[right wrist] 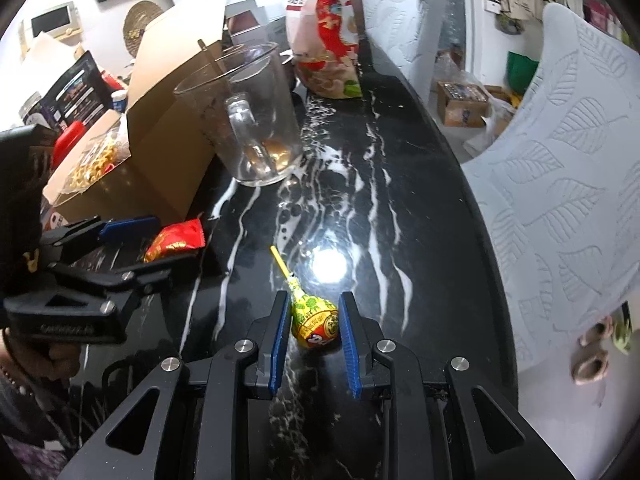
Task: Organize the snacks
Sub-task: 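Grasp the red candy packet with the left gripper while the right gripper grasps the lollipop, then carry the red candy packet and lollipop with both grippers over the box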
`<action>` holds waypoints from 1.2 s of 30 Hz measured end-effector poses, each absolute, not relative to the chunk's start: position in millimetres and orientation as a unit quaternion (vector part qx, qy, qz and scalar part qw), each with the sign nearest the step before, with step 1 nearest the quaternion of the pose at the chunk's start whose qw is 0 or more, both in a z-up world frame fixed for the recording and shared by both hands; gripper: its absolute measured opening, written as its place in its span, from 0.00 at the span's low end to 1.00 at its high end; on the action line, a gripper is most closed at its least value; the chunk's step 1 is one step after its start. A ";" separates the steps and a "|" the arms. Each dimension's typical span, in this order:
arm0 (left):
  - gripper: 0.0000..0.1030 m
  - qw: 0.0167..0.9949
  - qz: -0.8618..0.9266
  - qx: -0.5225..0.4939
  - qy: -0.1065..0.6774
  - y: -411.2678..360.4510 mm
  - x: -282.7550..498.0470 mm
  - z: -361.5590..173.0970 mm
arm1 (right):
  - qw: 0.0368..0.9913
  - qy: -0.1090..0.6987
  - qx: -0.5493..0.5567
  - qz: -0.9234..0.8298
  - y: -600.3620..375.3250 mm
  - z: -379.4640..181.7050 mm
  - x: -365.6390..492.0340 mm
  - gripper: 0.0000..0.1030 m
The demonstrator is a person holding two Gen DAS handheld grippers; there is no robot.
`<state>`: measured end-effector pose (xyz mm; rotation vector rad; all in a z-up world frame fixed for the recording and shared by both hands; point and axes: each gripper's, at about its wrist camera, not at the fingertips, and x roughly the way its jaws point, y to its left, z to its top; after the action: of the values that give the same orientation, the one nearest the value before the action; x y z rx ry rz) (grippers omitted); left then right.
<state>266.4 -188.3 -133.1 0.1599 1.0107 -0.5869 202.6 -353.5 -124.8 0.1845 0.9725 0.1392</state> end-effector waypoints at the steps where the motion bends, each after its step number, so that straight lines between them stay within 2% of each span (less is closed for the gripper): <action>1: 0.74 0.830 -0.275 0.076 0.480 -188.8 267.5 -135.5 | 0.878 0.466 0.090 0.065 -354.0 -124.9 201.4 0.23; 3: 0.64 0.826 -0.274 0.077 0.487 -191.0 268.7 -141.2 | 0.877 0.466 0.094 0.062 -355.9 -125.1 198.4 0.23; 5: 0.47 0.826 -0.272 0.078 0.487 -189.7 267.5 -142.8 | 0.877 0.467 0.097 0.060 -356.2 -125.3 196.4 0.23; 7: 0.35 0.822 -0.278 0.074 0.491 -189.8 265.5 -143.2 | 0.876 0.467 0.101 0.057 -356.1 -125.2 193.3 0.23; 22: 0.34 0.794 -0.312 0.063 0.518 -193.0 201.4 -147.8 | 0.876 0.459 0.147 0.018 -359.5 -126.2 135.1 0.23; 30: 0.34 0.797 -0.315 0.094 0.507 -190.9 174.3 -147.7 | 0.883 0.454 0.120 -0.012 -347.6 -124.2 105.9 0.24; 36: 0.34 0.802 -0.318 0.093 0.498 -188.4 174.4 -146.8 | 0.878 0.459 0.133 -0.022 -347.4 -133.4 104.5 0.28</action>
<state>174.4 -188.4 -146.8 0.1993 1.0666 -0.6815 104.5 -347.4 -133.4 0.2765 0.9575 -0.0465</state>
